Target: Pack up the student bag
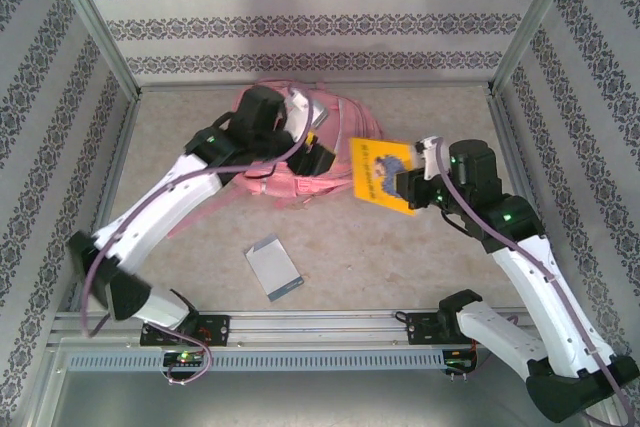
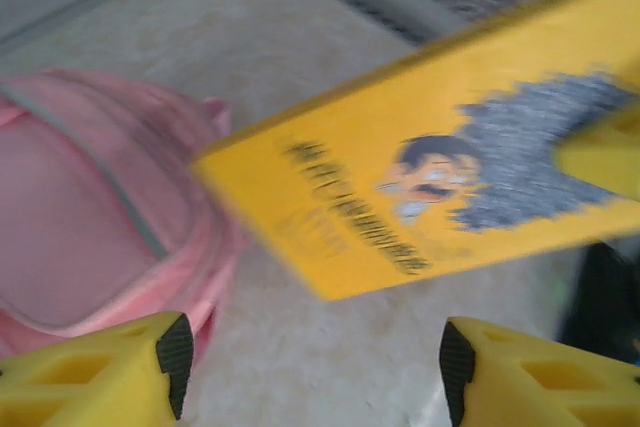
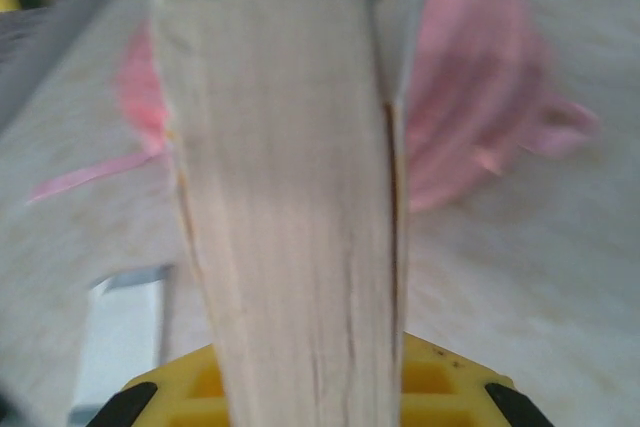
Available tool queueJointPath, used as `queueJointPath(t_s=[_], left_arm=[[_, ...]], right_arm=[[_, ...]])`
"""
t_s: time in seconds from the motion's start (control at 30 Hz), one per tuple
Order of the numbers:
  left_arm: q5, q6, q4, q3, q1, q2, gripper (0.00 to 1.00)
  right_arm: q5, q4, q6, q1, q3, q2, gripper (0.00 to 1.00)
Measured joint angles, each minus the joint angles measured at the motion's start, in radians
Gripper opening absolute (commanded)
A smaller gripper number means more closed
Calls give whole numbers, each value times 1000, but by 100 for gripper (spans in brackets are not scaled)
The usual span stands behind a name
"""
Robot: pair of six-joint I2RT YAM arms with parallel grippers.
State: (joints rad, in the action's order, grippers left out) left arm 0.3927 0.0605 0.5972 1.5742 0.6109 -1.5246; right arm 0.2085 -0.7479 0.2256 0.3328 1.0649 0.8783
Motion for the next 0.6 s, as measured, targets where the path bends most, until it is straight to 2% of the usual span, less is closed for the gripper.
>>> queueJointPath(t_s=[0.1, 0.2, 0.27, 0.37, 0.6], left_arm=[[-77, 148, 21, 86, -18, -137, 64], [-122, 248, 64, 206, -42, -289, 65], [-134, 290, 89, 307, -55, -388, 65], [-118, 352, 105, 464, -77, -541, 51], [-48, 502, 106, 695, -144, -796, 48]], right_arm=[[-117, -77, 141, -67, 0, 3, 0], [-162, -134, 254, -114, 4, 9, 0], [-164, -161, 315, -132, 12, 17, 0], [-138, -171, 388, -158, 17, 22, 0], [-87, -173, 484, -200, 17, 12, 0]])
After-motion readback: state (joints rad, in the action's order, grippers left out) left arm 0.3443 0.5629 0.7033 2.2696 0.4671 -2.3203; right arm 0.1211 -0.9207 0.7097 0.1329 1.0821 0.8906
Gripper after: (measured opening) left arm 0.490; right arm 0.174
